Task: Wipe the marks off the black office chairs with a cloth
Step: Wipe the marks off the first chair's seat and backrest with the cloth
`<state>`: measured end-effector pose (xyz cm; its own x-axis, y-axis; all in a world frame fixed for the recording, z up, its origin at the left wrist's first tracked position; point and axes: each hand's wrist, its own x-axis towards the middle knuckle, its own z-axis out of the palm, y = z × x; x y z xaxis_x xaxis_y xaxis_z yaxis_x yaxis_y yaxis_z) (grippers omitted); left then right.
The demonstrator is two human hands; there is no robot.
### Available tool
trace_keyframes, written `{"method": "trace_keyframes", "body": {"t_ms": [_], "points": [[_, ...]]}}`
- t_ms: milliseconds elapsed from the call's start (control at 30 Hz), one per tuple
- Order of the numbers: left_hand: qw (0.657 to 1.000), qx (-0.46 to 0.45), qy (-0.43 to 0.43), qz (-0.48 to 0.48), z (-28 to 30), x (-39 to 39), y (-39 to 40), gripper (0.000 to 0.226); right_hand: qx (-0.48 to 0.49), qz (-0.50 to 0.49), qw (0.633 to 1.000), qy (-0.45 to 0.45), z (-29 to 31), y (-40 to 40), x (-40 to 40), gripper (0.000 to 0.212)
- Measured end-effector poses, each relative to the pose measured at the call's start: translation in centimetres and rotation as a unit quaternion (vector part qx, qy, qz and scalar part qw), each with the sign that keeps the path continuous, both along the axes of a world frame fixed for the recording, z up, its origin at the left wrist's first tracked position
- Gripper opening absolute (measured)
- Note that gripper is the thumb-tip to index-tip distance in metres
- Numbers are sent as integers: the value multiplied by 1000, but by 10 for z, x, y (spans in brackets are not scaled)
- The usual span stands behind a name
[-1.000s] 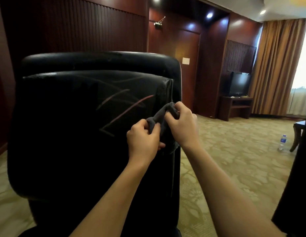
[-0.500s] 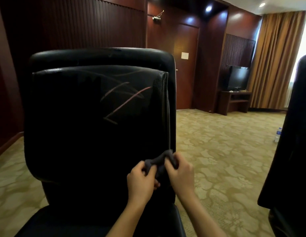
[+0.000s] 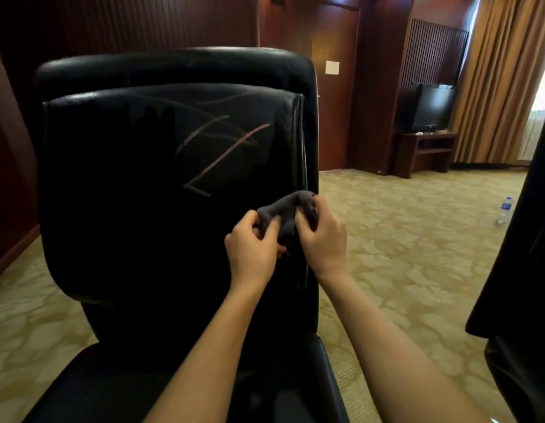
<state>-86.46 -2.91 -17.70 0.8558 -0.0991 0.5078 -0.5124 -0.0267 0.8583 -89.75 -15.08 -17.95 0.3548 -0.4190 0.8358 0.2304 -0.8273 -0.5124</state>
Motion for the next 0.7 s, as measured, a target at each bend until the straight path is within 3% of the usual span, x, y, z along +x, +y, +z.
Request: {"method": "trace_keyframes", "body": {"t_ms": [133,300,400,533,633,700], "points": [[998,38,-6,46,-59,-19,5,30,-3,-8,999,33,-69,7,-16,14],[980,131,146,30,-126,-27,21,28,91,-28,969,226,-145,14,-35,12],[991,72,113,21,-108,-29,24,33,81,12,984,161,-110,23,-39,10],[999,4,-1,32,-31,-30,25,42,91,13,995,31,-19,29,-37,30],[1000,1,-12,17,11,-24,22,36,120,6,993,16,24,25,-28,33],[999,44,16,15,10,-14,16,34,126,-4,990,58,16,20,-19,28]]}}
